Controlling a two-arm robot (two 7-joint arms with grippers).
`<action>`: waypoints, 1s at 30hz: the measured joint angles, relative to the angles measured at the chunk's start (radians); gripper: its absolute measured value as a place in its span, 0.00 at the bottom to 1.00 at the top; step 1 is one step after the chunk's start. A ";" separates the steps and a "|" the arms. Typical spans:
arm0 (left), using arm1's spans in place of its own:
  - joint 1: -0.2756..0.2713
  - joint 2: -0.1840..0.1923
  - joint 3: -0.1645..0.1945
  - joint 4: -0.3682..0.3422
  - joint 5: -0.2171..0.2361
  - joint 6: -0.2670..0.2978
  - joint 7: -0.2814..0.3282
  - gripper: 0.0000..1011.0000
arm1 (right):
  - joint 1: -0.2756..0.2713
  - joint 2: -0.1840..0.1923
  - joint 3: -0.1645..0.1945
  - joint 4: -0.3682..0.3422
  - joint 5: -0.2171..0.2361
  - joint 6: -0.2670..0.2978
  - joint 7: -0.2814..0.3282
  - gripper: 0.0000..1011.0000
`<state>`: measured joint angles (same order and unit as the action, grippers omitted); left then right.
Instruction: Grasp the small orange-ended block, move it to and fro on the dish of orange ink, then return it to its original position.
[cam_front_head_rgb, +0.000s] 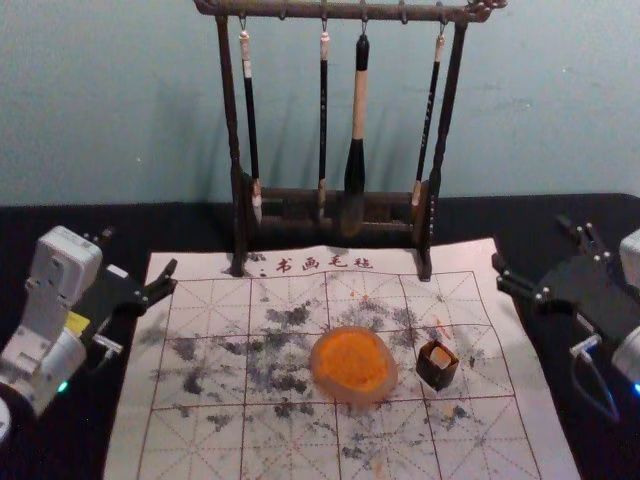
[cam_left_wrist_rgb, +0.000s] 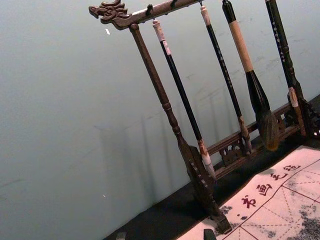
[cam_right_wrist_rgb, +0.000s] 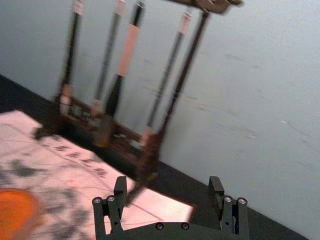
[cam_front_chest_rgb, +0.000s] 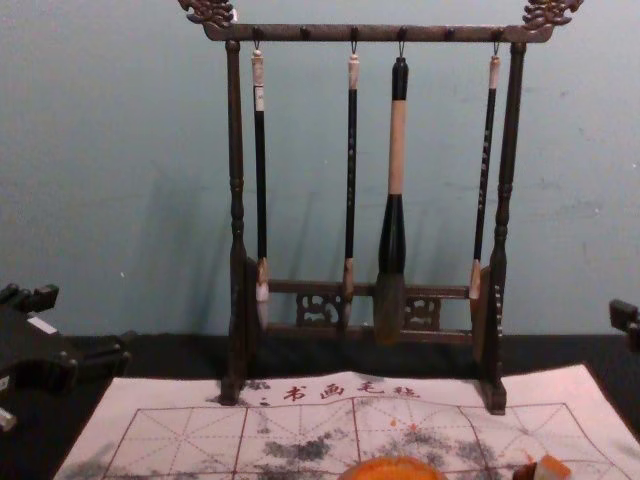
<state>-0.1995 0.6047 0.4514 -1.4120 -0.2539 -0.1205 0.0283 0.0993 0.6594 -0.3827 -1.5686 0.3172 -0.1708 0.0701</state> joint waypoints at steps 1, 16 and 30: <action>0.000 0.000 0.000 0.000 0.000 0.000 0.000 0.99 | -0.010 0.006 0.003 -0.013 0.007 -0.003 0.011 0.99; 0.000 0.000 0.000 0.000 0.000 0.000 0.000 0.99 | -0.114 0.082 -0.010 -0.123 0.095 -0.017 0.260 0.99; 0.000 0.000 0.000 0.000 0.000 0.000 0.000 0.99 | -0.086 0.047 -0.048 -0.062 0.045 0.058 0.320 0.99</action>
<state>-0.1995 0.6047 0.4514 -1.4120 -0.2539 -0.1205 0.0283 0.0130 0.7062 -0.4306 -1.6307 0.3619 -0.1129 0.3906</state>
